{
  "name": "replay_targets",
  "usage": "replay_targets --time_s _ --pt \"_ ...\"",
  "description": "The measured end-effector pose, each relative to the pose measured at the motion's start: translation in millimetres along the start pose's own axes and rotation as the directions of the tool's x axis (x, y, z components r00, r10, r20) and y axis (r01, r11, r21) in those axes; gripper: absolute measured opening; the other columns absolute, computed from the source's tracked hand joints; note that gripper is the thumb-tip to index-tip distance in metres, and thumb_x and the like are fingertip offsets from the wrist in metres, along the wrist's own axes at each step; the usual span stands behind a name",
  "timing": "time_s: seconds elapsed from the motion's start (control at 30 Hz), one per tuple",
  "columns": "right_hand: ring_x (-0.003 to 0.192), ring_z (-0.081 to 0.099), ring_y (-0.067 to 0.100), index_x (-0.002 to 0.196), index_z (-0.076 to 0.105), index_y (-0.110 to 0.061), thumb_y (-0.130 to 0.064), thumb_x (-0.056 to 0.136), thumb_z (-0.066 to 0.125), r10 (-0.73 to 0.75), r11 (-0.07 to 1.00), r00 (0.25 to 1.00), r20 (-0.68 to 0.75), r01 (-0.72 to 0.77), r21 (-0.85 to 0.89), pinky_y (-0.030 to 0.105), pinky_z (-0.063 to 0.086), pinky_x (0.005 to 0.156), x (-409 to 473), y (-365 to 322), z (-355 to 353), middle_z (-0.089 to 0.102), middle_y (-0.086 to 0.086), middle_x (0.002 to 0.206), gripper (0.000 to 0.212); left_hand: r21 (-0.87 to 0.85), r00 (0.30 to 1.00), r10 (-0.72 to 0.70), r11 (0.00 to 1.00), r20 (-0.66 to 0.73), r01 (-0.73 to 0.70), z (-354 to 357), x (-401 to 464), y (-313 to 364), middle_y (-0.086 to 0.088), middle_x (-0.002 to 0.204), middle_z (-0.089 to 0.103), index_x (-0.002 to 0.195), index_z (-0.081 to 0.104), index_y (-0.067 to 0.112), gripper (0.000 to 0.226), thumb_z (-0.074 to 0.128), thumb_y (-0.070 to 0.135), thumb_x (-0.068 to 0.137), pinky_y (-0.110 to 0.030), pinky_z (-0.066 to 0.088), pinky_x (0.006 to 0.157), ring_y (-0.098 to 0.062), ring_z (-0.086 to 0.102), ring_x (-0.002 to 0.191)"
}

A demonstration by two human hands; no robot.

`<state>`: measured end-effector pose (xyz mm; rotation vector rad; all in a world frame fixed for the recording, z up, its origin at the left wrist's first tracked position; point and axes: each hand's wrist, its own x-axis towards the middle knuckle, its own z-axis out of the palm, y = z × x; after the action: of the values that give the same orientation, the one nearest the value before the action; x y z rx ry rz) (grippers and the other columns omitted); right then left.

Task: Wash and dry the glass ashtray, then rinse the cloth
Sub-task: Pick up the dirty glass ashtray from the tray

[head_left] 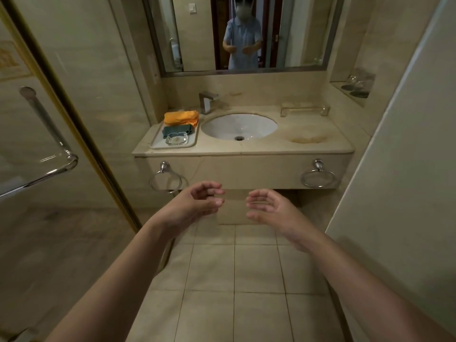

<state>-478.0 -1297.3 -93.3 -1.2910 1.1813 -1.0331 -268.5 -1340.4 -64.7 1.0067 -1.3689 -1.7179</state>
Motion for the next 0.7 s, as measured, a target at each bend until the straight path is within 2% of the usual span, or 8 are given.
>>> replay_targets --time_s 0.07,0.13,0.3,0.43,0.53,0.63,0.7 --pt "0.110 0.059 0.010 0.101 0.055 -0.032 -0.017 0.074 0.074 0.010 1.000 1.000 -0.025 -0.010 -0.013 0.029 0.047 0.094 34 -1 -1 0.062 -0.008 0.111 0.036 -0.015 1.000 0.000 1.000 -0.005 0.000 -19 32 5 0.001 0.094 0.062 0.099 0.057 0.013 0.033 0.053 -0.014 0.081 -0.016 0.052 0.066 -0.008 0.061 0.077" --pt "0.110 0.059 0.010 0.102 0.055 -0.033 -0.019 0.074 0.074 0.032 0.999 0.999 -0.034 -0.033 -0.032 0.033 0.047 0.098 66 -5 -4 0.062 -0.008 0.112 0.036 -0.032 1.000 -0.002 0.999 -0.005 0.001 -38 63 11 0.001 0.094 0.063 0.099 0.057 0.013 0.033 0.054 -0.014 0.081 -0.015 0.052 0.065 -0.008 0.061 0.077" --pt "0.111 0.058 0.012 0.099 0.055 -0.033 -0.016 0.073 0.075 0.036 0.999 0.996 -0.087 -0.039 -0.033 0.039 0.044 0.102 139 -11 -14 0.062 -0.006 0.112 0.037 0.018 0.999 -0.019 1.000 0.048 0.018 -70 134 26 0.004 0.095 0.063 0.100 0.058 0.016 0.032 0.059 -0.008 0.079 -0.022 0.049 0.075 -0.011 0.060 0.086" --pt "0.109 0.059 0.011 0.099 0.055 -0.031 -0.012 0.075 0.074 0.049 0.999 0.994 -0.093 -0.051 -0.016 0.035 0.045 0.102 186 -5 -28 0.061 -0.005 0.111 0.036 -0.013 0.999 -0.039 0.999 0.039 0.039 -82 186 23 0.004 0.097 0.064 0.099 0.059 0.018 0.033 0.064 -0.002 0.072 -0.027 0.046 0.081 -0.012 0.059 0.088" --pt "0.106 0.059 0.008 0.102 0.054 -0.028 -0.012 0.076 0.072 0.059 0.998 0.995 -0.079 -0.060 -0.012 0.022 0.048 0.092 224 -2 -44 0.061 -0.005 0.112 0.036 0.018 0.998 -0.054 0.998 0.044 0.053 -89 229 24 0.005 0.095 0.064 0.097 0.059 0.018 0.031 0.062 -0.005 0.076 -0.026 0.047 0.078 -0.011 0.059 0.087" --pt "0.097 0.059 0.002 0.114 0.053 -0.016 -0.006 0.078 0.071 0.050 0.999 0.996 -0.072 -0.049 0.004 0.005 0.047 0.072 268 0 -63 0.060 -0.005 0.108 0.041 0.034 0.999 -0.042 0.999 0.033 0.041 -96 276 29 0.004 0.095 0.064 0.096 0.059 0.017 0.030 0.061 -0.007 0.078 -0.026 0.048 0.077 -0.013 0.059 0.086" --pt "0.091 0.059 0.001 0.118 0.052 -0.009 -0.001 0.078 0.069 0.043 0.999 0.997 -0.066 -0.042 0.024 0.000 0.044 0.062 301 3 -75 0.059 -0.004 0.104 0.045 0.030 0.999 -0.034 0.999 0.016 0.033 -102 308 33 0.005 0.096 0.064 0.096 0.059 0.016 0.029 0.061 -0.007 0.079 -0.024 0.050 0.075 -0.012 0.060 0.085"
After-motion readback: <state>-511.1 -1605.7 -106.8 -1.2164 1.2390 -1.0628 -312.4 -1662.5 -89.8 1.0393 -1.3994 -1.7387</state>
